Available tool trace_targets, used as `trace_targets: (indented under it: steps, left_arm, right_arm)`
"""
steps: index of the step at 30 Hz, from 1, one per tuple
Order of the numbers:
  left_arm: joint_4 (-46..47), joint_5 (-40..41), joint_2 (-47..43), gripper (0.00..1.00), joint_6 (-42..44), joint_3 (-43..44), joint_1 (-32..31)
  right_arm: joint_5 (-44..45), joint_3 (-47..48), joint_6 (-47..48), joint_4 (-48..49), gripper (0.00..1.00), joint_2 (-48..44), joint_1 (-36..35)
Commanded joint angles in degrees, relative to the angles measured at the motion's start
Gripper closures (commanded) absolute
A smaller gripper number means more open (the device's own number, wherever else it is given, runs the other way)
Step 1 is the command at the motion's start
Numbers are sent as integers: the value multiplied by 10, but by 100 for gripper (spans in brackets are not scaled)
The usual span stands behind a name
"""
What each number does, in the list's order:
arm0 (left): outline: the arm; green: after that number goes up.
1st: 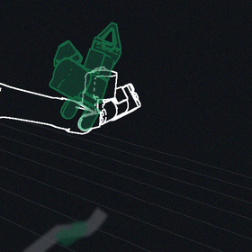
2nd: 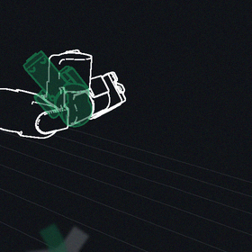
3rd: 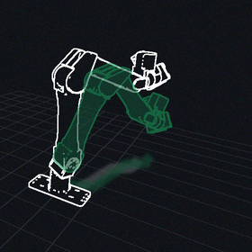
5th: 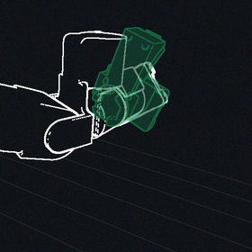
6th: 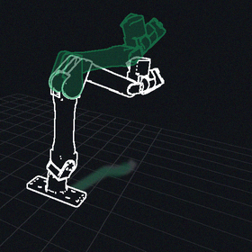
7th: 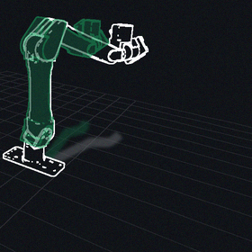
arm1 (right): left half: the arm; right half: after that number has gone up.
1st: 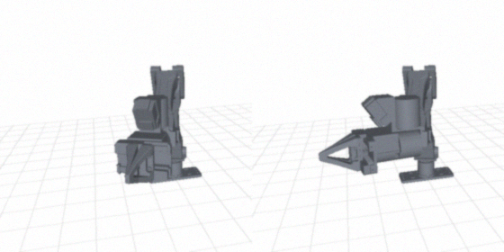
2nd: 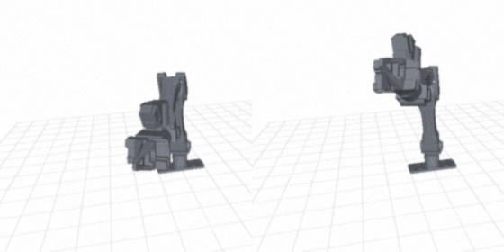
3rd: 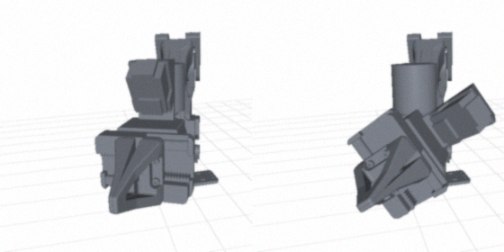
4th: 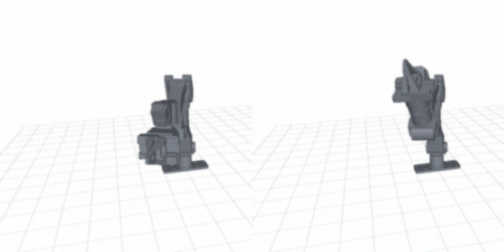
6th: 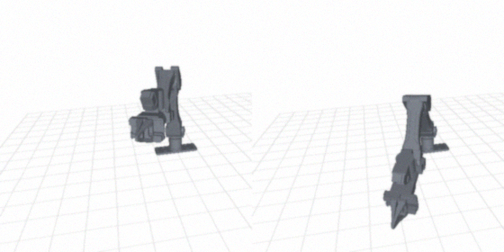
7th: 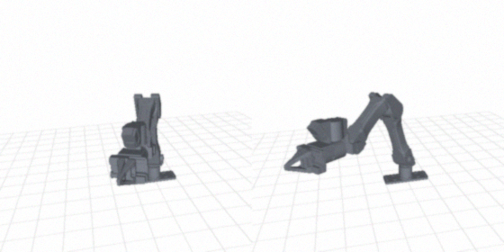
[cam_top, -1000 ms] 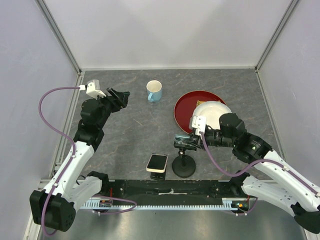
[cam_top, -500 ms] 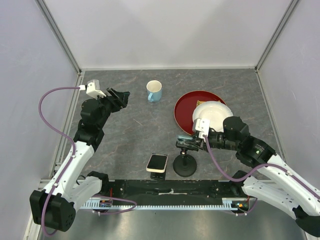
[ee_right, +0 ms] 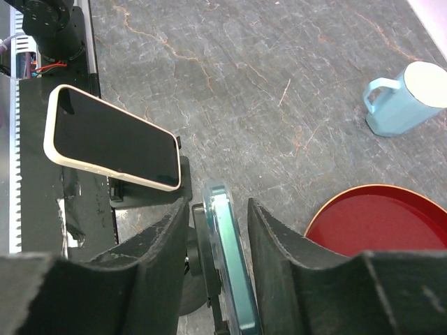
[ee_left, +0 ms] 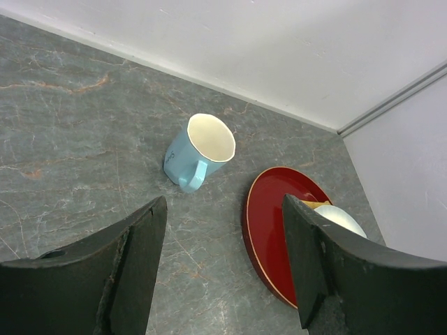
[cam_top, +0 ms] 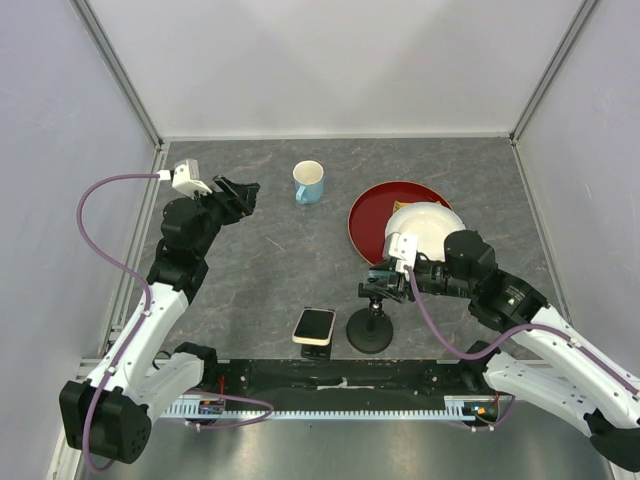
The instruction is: Place the phone on the phone stand
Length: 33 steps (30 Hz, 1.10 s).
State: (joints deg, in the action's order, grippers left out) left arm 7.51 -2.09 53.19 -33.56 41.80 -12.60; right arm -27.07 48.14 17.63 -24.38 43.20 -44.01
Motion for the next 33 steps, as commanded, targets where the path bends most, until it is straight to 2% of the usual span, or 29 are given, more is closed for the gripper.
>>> trace_targets:
  steps: [1, 10, 14, 15, 16, 21, 24, 28, 29, 31, 32, 33]
  left_arm:
    - [30, -10, -9, 27, -9, -4, 2]
    - [31, -13, -6, 27, -11, -5, 2]
    - [34, -17, -5, 27, -12, -6, 3]
    - [34, -17, -4, 27, -12, -5, 3]
    - [35, -17, -4, 27, -12, -6, 2]
    - [36, -19, 1, 27, -13, -6, 2]
    - [36, -19, 4, 27, -12, -8, 2]
    - [36, -20, 7, 27, -12, -8, 2]
    - [36, -20, 8, 27, -12, -8, 2]
    - [37, -21, 9, 27, -12, -7, 2]
    - [37, -21, 10, 27, -12, -8, 1]
    - [37, -23, 10, 27, -12, -8, 2]
  right_arm:
    - [-14, 17, -8, 25, 53, 5, -3]
    - [-15, 19, -29, 25, 43, -11, -4]
    - [11, 19, -59, 30, 27, -22, -4]
    - [18, 19, -65, 31, 11, -26, -5]
    - [20, 20, -79, 35, 2, -31, -4]
    - [34, 36, -113, 37, 2, -52, -4]
    - [76, 49, -140, 34, 2, -75, -5]
    - [220, 70, -207, 11, 2, -115, -5]
    - [317, 82, -224, 1, 2, -120, -4]
    - [440, 97, -286, -44, 2, -127, -4]
    - [582, 113, -318, -70, 2, -127, -4]
    - [664, 124, -400, -103, 2, -126, -4]
